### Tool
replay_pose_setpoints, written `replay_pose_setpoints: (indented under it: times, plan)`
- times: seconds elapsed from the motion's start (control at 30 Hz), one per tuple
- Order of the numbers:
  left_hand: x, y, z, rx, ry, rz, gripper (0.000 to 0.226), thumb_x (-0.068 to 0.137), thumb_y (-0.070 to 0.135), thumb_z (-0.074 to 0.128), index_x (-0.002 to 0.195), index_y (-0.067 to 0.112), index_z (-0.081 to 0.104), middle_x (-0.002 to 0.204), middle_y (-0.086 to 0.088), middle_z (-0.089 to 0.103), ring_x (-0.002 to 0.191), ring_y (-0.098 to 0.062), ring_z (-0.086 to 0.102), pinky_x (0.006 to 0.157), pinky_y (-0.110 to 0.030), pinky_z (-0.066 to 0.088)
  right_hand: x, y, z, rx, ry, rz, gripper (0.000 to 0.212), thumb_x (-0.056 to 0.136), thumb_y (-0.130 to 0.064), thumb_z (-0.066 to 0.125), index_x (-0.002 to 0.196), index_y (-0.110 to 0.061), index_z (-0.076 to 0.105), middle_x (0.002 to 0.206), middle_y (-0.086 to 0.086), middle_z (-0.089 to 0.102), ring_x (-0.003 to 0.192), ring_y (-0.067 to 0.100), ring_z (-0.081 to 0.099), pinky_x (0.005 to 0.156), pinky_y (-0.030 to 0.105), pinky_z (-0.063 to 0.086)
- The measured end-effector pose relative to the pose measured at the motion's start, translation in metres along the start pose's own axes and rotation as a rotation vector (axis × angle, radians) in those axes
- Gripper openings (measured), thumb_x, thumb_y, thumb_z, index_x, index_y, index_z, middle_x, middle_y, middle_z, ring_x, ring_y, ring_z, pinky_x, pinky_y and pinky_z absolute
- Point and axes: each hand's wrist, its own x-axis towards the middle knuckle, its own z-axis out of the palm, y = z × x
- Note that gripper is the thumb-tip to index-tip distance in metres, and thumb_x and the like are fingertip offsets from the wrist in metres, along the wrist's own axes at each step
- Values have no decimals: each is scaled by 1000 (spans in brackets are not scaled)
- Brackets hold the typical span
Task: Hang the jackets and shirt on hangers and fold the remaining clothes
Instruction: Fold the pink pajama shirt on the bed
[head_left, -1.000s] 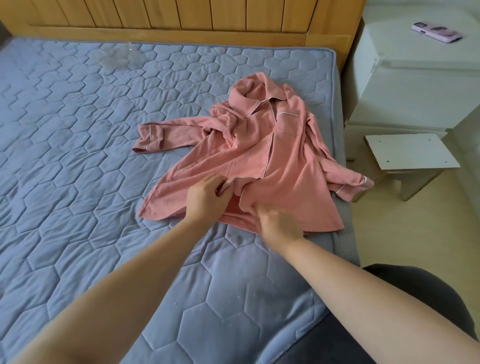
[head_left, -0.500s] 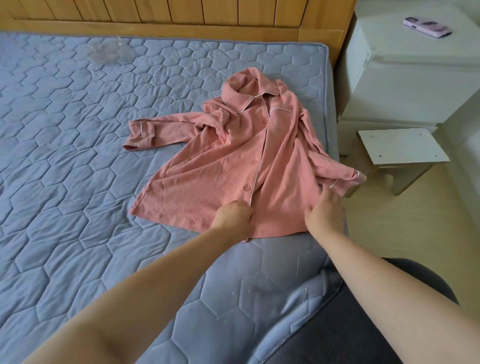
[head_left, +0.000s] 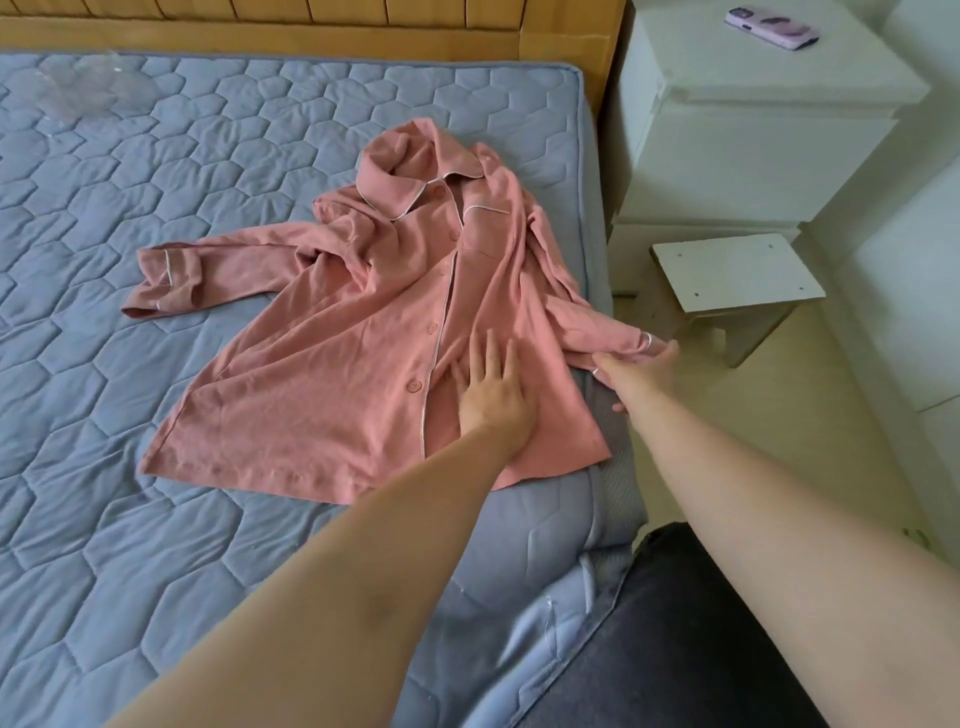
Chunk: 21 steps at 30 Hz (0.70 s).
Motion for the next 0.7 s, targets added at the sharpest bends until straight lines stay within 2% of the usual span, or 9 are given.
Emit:
replay_pose_setpoints:
  times: [0.03,0.2,0.3,0.4,0.43,0.5,0.57,0.63,0.7]
  plan:
    - [5,1,3,56,16,57,63,98,39,27,153,14,8,161,-8,-5,147,-24,-13,117,-50,-8,5,-6,4,-25,-35,-19,93,69,-31,79,145,-16,27,113,3,61,72,19,68,43,26,49]
    - [11,-2,30,125,34,215,71,93,43,28,152,9,7,161,-9,2,148,-23,-6,117,-43,-10,31,-13,-8,-406,-189,-18,17,82,-10,65,96,0,65,72,10,62,53,21,56,39,23,39]
    - [17,-4,35,82,131,253,74,85,42,27,150,7,22,158,-13,17,147,-28,9,117,-36,-14,80,-34,-51,-158,247,-56,31,88,-5,55,117,2,57,113,13,63,96,28,62,69,32,56]
    - [23,-1,38,149,128,260,73,84,44,26,151,15,22,159,-10,15,147,-27,9,111,-34,-24,110,-59,-101,482,606,-90,32,103,-21,31,122,-6,52,116,6,58,101,16,52,90,11,41]
    - [22,0,39,176,104,263,73,84,46,22,152,19,18,160,-8,9,148,-25,5,111,-37,-22,116,-57,-108,447,638,-103,38,104,-28,28,133,-9,45,123,9,53,110,17,49,94,13,34]
    - [24,1,43,193,79,266,74,84,48,16,153,22,12,161,-7,4,148,-24,0,113,-43,-15,117,-48,-102,51,448,-117,58,97,-29,41,150,-20,19,149,11,29,134,26,34,109,31,26]
    - [26,1,45,161,74,268,75,83,48,16,153,22,13,160,-7,6,148,-24,2,115,-44,-7,117,-31,-76,-386,276,-171,75,85,-27,50,151,-27,15,152,9,22,135,35,34,108,39,33]
    - [28,0,47,112,107,277,75,84,47,21,152,15,19,159,-8,16,147,-25,10,116,-41,-4,103,-16,-36,-483,121,-268,58,88,-22,51,143,-13,35,145,16,37,127,34,44,103,38,39]
    - [29,0,48,18,157,269,73,84,41,29,147,4,30,153,-13,30,143,-29,26,116,-32,-5,77,-4,3,-445,69,-453,26,88,-16,51,109,-6,63,117,18,60,109,34,56,88,36,44]
